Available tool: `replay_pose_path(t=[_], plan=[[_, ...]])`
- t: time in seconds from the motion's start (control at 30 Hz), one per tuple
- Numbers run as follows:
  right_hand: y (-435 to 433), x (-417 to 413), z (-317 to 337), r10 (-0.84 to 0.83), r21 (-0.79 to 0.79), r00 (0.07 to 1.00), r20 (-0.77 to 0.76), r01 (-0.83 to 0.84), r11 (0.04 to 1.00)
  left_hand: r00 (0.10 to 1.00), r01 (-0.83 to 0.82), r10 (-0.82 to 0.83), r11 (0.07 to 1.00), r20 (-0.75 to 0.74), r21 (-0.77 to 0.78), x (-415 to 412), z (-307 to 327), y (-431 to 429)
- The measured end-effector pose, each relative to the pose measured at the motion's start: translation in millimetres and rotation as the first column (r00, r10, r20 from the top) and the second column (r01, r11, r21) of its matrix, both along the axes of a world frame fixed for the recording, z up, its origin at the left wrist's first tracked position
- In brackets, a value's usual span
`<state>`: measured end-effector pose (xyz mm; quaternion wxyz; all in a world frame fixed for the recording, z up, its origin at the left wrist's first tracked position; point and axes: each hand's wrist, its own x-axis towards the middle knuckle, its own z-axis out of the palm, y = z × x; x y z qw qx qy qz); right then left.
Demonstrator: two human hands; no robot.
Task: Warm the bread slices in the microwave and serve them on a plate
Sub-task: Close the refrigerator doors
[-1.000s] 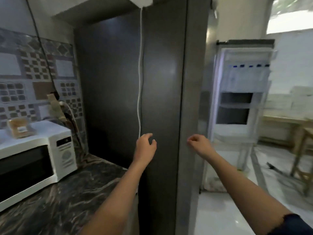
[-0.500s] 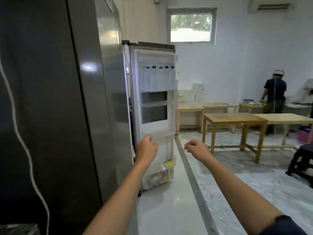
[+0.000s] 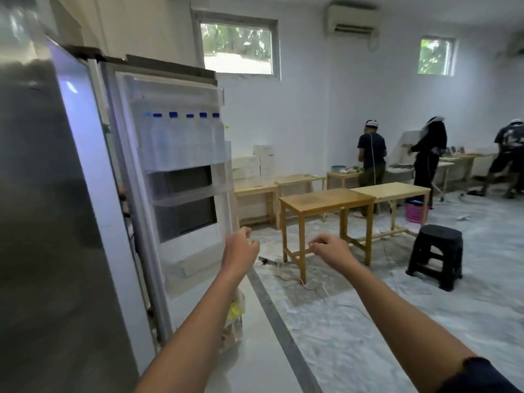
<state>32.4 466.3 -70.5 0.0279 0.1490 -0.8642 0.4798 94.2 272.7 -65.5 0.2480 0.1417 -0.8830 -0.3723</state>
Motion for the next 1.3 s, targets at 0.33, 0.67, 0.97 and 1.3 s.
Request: replay_pose_path(t=[0.33,0.67,0.97,1.3], plan=[[22,-184,-26,-0.169,0.065,0.983,0.076,0.164,0.984,0.984,0.171,-0.171,0.985,0.052,0.007,-205,-29,9],[10,-435,3,-0.166,0.061,0.986,0.016,0.165,0.984,0.973,0.225,-0.227,0.973,0.048,0.046,-462,-11,-2],[-43,-611,-18,-0.085,0.094,0.991,0.101,0.076,0.993,0.978,0.183,-0.187,0.982,0.089,0.055,-627,-24,-48],[-171,-822,-16,0.066,0.099,0.988,0.14,-0.08,0.992,0.986,0.065,-0.065,0.998,0.152,0.009,-796,-5,-185]])
